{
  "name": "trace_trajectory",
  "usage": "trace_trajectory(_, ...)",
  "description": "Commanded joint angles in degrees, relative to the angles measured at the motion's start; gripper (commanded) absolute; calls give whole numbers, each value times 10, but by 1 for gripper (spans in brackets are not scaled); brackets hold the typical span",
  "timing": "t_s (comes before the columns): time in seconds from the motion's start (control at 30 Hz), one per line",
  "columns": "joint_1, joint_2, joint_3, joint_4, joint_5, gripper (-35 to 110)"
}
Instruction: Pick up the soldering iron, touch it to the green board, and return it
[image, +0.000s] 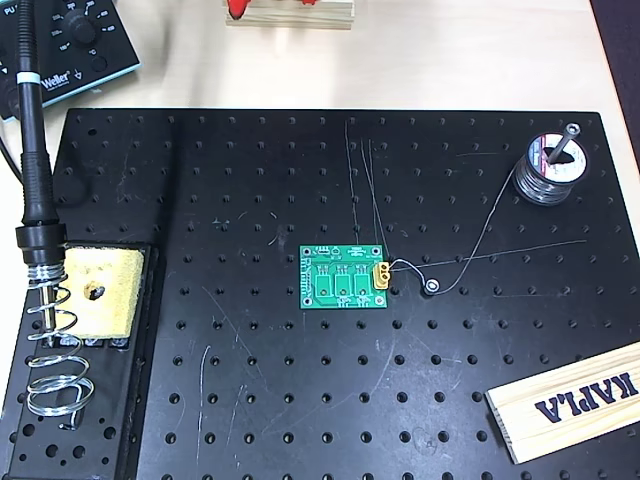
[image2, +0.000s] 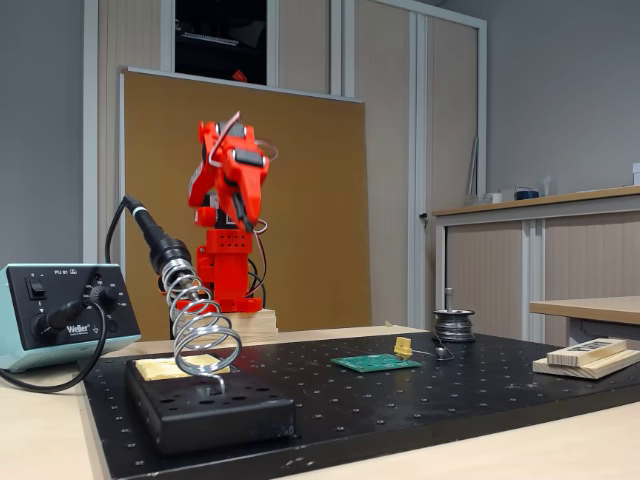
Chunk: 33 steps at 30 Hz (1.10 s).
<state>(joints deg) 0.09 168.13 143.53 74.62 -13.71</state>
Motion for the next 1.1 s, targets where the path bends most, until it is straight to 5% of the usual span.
trace_trajectory(0.0,-5,-72,-80,-2,-23,0)
trace_trajectory(0.6,40,-385,-129,-384,73,9)
trace_trajectory(0.8,71,-455,-139,-454,101,17)
trace_trajectory(1.07,118,-548,-169,-497,16,19)
